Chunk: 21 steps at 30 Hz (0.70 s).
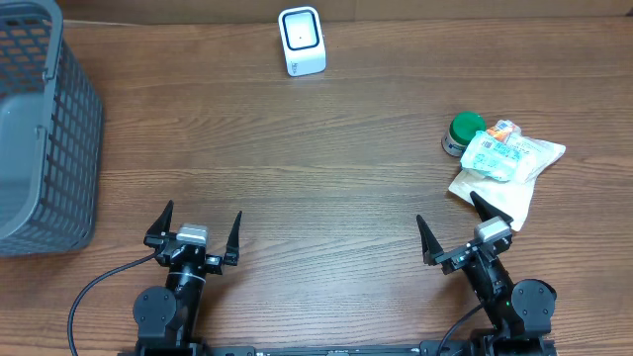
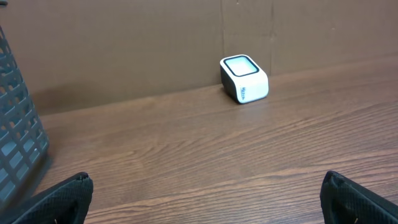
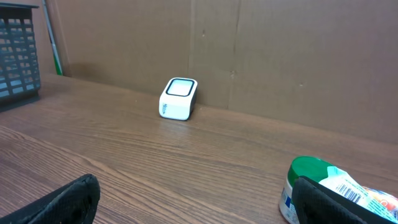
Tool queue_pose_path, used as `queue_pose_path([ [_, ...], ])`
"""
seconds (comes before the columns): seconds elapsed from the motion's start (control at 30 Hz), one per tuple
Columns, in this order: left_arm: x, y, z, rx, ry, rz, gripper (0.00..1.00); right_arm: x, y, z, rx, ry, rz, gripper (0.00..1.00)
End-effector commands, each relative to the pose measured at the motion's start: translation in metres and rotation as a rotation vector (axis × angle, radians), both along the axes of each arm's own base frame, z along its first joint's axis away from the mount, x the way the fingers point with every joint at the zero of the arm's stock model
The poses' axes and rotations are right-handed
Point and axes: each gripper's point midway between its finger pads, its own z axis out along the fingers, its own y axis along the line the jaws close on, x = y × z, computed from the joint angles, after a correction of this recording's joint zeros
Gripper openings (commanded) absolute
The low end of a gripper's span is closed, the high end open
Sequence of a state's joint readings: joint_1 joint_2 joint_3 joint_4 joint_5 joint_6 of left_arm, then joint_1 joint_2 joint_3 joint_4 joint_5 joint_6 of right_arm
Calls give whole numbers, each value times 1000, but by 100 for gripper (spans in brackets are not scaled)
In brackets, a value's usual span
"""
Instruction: Scan the item barcode
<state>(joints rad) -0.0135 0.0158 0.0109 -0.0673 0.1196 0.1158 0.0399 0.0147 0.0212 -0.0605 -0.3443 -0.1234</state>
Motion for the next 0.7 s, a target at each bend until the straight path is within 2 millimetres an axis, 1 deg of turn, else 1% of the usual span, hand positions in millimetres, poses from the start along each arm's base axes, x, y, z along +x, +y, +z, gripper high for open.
queue_pose_path([
  [0.0,0,-1,0,16,-7,-4,99,0,1,-2,7,-3,5,100],
  [0.67,0,-1,0,16,-7,-4,99,0,1,-2,7,-3,5,100],
])
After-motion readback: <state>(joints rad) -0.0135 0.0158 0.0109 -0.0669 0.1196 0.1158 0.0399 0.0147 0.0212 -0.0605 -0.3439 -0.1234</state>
